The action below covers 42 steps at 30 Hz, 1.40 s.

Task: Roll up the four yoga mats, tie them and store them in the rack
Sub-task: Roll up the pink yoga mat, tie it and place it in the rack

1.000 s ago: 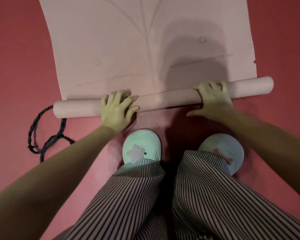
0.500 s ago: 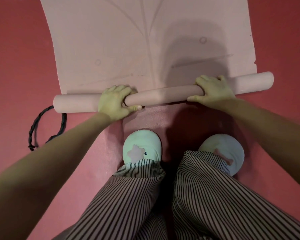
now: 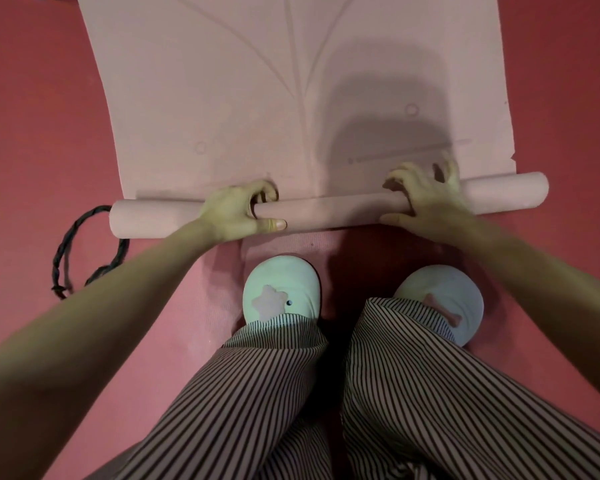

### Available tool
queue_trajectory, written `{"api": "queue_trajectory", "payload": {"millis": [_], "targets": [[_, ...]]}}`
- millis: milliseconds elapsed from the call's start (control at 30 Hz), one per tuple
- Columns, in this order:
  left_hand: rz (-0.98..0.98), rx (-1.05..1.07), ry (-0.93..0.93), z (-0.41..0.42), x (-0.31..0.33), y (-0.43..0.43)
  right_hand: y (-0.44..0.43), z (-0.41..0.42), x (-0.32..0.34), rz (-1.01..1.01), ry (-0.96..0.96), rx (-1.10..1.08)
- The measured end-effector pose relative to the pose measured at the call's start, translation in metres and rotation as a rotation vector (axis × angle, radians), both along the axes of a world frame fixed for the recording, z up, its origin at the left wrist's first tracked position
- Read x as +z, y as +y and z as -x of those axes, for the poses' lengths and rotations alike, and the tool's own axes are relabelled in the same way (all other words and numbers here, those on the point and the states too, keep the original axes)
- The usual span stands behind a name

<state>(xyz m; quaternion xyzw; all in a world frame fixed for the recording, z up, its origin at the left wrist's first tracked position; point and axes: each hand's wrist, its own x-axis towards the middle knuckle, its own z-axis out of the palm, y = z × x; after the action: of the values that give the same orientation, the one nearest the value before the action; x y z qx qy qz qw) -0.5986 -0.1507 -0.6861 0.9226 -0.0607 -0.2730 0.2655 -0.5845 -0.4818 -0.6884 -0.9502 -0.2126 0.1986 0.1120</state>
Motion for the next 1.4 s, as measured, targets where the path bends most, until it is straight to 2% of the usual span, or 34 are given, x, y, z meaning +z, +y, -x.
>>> {"api": "queue_trajectory", "payload": {"millis": [67,200,300,367,467,667,733,867,1033,1167,1333,1400], "targets": [[-0.005,0.004,0.007,-0.001,0.0,0.001,-0.001,0.009,-0.005,-0.012,-0.238,0.044],[0.003,0.022,0.057,-0.007,0.003,0.001,0.013,0.009,-0.006,0.029,-0.404,0.174],[-0.041,0.06,0.029,-0.002,0.006,0.0,0.026,0.007,-0.005,-0.016,-0.322,0.069],[-0.102,0.079,-0.156,0.013,0.004,-0.002,0.027,0.002,-0.006,-0.078,-0.226,0.01],[-0.149,-0.033,-0.491,0.036,-0.009,-0.007,0.027,-0.006,0.001,-0.12,-0.044,-0.073],[-0.277,-0.254,-0.762,0.036,-0.027,0.0,0.031,-0.028,0.007,-0.089,0.211,-0.12],[-0.293,-0.261,-0.8,0.033,-0.03,0.0,0.031,-0.038,0.009,-0.106,0.306,-0.145],[-0.186,-0.242,-0.704,0.022,-0.024,0.002,0.033,-0.045,0.009,-0.09,0.327,-0.175],[-0.087,-0.2,-0.337,-0.008,-0.004,0.005,0.032,-0.046,0.013,-0.102,0.262,-0.232],[-0.032,-0.142,-0.116,-0.024,0.007,0.003,0.035,-0.06,0.023,-0.082,0.35,-0.221],[0.049,-0.15,-0.016,0.006,0.006,0.003,0.029,-0.041,0.019,-0.076,0.64,-0.211],[0.047,-0.157,-0.071,0.025,0.001,0.001,0.024,-0.014,0.012,-0.017,0.554,-0.17]]}}
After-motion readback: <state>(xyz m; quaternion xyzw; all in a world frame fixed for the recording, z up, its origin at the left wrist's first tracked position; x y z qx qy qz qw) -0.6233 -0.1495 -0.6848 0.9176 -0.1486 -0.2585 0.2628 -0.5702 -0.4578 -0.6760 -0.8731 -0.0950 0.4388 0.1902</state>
